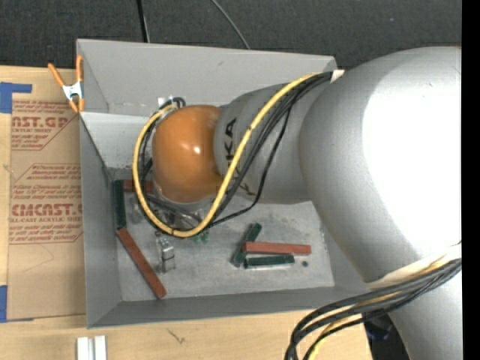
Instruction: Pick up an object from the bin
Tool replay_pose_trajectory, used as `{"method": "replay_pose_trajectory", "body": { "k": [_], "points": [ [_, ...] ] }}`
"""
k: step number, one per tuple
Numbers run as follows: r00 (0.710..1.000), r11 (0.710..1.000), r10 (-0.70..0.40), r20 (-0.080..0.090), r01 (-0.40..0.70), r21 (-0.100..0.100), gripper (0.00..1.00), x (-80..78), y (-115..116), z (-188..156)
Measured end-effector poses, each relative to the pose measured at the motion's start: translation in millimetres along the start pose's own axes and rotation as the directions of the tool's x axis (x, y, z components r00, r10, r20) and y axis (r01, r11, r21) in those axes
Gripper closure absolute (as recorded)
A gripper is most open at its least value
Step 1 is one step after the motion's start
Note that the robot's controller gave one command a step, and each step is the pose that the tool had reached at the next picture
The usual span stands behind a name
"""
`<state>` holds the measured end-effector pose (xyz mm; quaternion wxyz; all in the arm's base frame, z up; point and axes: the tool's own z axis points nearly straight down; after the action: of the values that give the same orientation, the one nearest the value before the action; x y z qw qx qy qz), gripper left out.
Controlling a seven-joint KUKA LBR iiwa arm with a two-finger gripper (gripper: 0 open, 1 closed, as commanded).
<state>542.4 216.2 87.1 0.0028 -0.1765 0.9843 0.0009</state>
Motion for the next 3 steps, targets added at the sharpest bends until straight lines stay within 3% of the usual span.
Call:
{"method": "replay_pose_trajectory", "body": {
  "k": [1,2,3],
  "points": [
    [0.997,0.997,-0.078,0.006,0.078,-0.001,0.0,12.4,22,8],
    [0.986,0.987,-0.164,0.006,0.164,0.005,0.0,43.6,14,14],
    [0.99,0.99,-0.139,0.005,0.139,0.004,0.0,46.8,33,3]
  ]
}}
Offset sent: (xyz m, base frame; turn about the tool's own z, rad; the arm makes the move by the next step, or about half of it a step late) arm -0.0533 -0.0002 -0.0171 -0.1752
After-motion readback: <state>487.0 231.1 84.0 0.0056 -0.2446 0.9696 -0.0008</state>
